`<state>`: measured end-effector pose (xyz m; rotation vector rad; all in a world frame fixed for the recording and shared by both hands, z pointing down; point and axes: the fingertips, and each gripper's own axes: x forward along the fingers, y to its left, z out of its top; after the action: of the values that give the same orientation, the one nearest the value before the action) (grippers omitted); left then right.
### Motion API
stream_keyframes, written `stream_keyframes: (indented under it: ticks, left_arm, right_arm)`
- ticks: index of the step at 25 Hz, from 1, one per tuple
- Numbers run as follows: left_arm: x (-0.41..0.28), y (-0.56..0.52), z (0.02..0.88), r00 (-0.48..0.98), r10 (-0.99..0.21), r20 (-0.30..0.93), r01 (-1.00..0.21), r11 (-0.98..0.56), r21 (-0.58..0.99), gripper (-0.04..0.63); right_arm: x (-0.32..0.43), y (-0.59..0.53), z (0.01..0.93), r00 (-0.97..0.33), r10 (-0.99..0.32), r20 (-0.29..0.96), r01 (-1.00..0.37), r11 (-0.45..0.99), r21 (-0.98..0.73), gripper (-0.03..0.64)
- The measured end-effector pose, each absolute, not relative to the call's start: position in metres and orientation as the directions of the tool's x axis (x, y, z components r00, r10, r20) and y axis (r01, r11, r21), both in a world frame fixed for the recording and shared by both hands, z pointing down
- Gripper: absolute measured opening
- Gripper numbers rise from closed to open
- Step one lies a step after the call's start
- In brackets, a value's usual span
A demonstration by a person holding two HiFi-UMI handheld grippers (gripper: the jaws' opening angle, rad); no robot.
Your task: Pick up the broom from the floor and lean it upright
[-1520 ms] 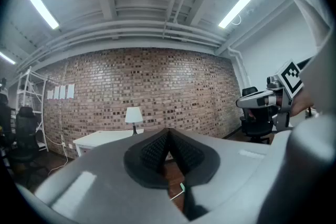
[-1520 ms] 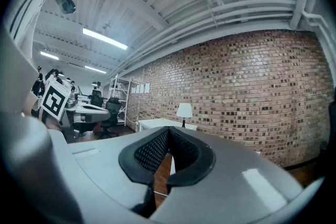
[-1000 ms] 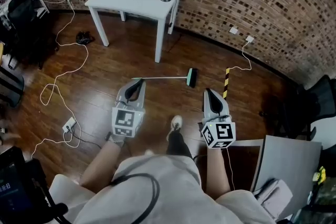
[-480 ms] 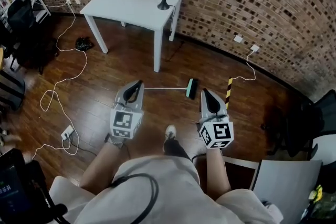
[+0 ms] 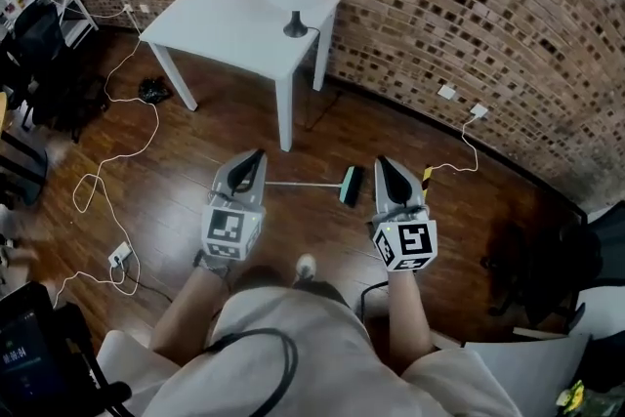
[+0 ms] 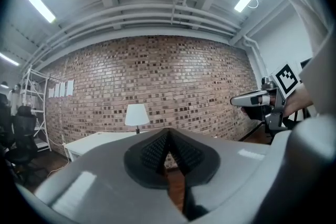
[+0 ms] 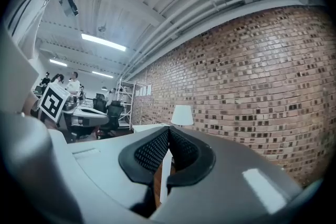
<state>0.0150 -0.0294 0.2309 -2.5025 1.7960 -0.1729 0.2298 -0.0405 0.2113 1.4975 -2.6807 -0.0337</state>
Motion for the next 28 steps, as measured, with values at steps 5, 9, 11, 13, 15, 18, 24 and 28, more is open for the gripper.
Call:
stream_keyframes:
  ticks: [5,9,11,13,15,18,24,28]
  left_arm:
    - [0.011,-0.060,0.242,0.304,-0.949,0.077,-0.945,-0.311,-0.105,0.002]
    - [0.014,-0.083,0.242,0.327,-0.942,0.081,-0.936,-0.334,-0.109,0.002]
    - [0.014,-0.093,0.241,0.338,-0.937,0.084,-0.932,-0.346,-0.107,0.002]
    - [0.013,-0.101,0.241,0.348,-0.934,0.082,-0.929,-0.355,-0.107,0.002]
    - [0.009,-0.108,0.245,0.351,-0.933,0.085,-0.928,-0.358,-0.101,0.002]
    - [0.001,-0.118,0.253,0.352,-0.931,0.099,-0.928,-0.360,-0.090,0.002]
    - [-0.022,-0.138,0.270,0.326,-0.938,0.120,-0.940,-0.335,-0.067,0.002]
    - [-0.037,-0.153,0.283,0.310,-0.941,0.132,-0.947,-0.317,-0.039,0.002]
  right_arm:
    - [0.227,-0.073,0.218,-0.517,-0.854,0.058,-0.854,0.519,0.037,0.014]
    - [0.218,-0.088,0.222,-0.530,-0.844,0.080,-0.844,0.534,0.049,0.014]
    - [0.213,-0.094,0.225,-0.532,-0.843,0.083,-0.842,0.537,0.052,0.014]
    - [0.205,-0.101,0.227,-0.536,-0.839,0.090,-0.839,0.542,0.054,0.014]
    - [0.196,-0.107,0.231,-0.539,-0.836,0.102,-0.836,0.546,0.058,0.014]
    - [0.190,-0.117,0.237,-0.529,-0.841,0.115,-0.841,0.537,0.059,0.014]
    - [0.182,-0.142,0.249,-0.506,-0.850,0.148,-0.853,0.518,0.060,0.014]
    - [0.174,-0.162,0.262,-0.508,-0.845,0.170,-0.849,0.524,0.068,0.014]
